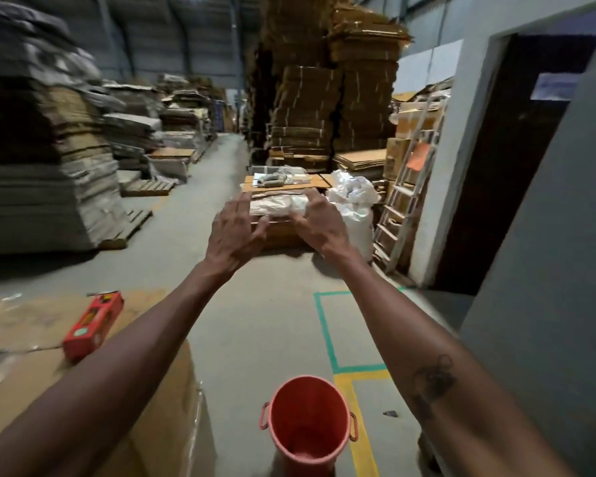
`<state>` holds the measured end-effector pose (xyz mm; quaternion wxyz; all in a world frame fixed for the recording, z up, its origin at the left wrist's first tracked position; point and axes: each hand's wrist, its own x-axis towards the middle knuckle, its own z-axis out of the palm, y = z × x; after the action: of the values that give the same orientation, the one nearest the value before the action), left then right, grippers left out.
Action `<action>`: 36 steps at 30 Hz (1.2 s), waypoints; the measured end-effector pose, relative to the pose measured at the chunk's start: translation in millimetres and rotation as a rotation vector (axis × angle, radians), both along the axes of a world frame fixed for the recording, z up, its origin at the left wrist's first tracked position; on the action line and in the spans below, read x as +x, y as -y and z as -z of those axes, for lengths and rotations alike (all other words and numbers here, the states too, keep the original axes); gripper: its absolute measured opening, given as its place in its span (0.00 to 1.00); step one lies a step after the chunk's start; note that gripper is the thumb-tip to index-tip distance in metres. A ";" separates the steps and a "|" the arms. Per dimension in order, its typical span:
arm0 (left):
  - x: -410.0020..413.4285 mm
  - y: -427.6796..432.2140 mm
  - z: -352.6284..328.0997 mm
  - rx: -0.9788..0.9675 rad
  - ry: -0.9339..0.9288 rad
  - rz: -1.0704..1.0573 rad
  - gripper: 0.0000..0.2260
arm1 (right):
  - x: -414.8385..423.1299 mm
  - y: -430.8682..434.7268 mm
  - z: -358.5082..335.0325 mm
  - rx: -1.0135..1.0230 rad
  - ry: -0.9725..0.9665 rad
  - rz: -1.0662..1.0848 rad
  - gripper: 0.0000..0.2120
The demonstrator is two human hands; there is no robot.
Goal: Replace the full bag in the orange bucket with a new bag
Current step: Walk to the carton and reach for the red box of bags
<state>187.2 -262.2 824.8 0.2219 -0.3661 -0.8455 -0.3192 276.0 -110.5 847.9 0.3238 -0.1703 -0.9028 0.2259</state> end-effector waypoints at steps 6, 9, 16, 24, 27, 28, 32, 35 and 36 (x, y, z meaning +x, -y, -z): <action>-75.3 62.6 36.9 -0.073 0.114 -0.329 0.30 | -115.1 28.9 39.4 -0.040 0.020 -0.249 0.25; -94.2 87.3 48.6 -0.090 0.180 -0.479 0.30 | -158.4 45.5 51.4 -0.084 0.081 -0.368 0.29; -115.7 131.6 82.3 -0.128 0.264 -0.715 0.29 | -225.5 86.4 90.0 -0.075 0.175 -0.576 0.29; -163.8 176.1 102.5 -0.170 0.294 -0.837 0.30 | -298.9 140.8 110.2 -0.073 0.197 -0.728 0.27; -194.8 191.6 107.5 -0.165 0.310 -0.845 0.31 | -328.6 157.0 114.7 -0.053 0.208 -0.735 0.27; -205.2 195.4 107.9 -0.157 0.310 -0.842 0.31 | -337.8 161.7 116.1 -0.040 0.218 -0.737 0.27; -250.9 206.4 111.3 -0.160 0.335 -0.801 0.32 | -380.5 181.5 121.9 0.005 0.254 -0.760 0.28; -275.3 211.1 126.7 -0.302 0.502 -0.751 0.34 | -409.2 196.5 134.2 -0.008 0.323 -0.777 0.28; -282.1 212.6 133.4 -0.373 0.560 -0.744 0.34 | -417.8 201.2 139.3 -0.016 0.368 -0.789 0.29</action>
<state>-94.9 -474.8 691.5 0.0159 0.0267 -0.9885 -0.1477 -141.7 -311.7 708.7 0.0452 0.1479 -0.9397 0.3051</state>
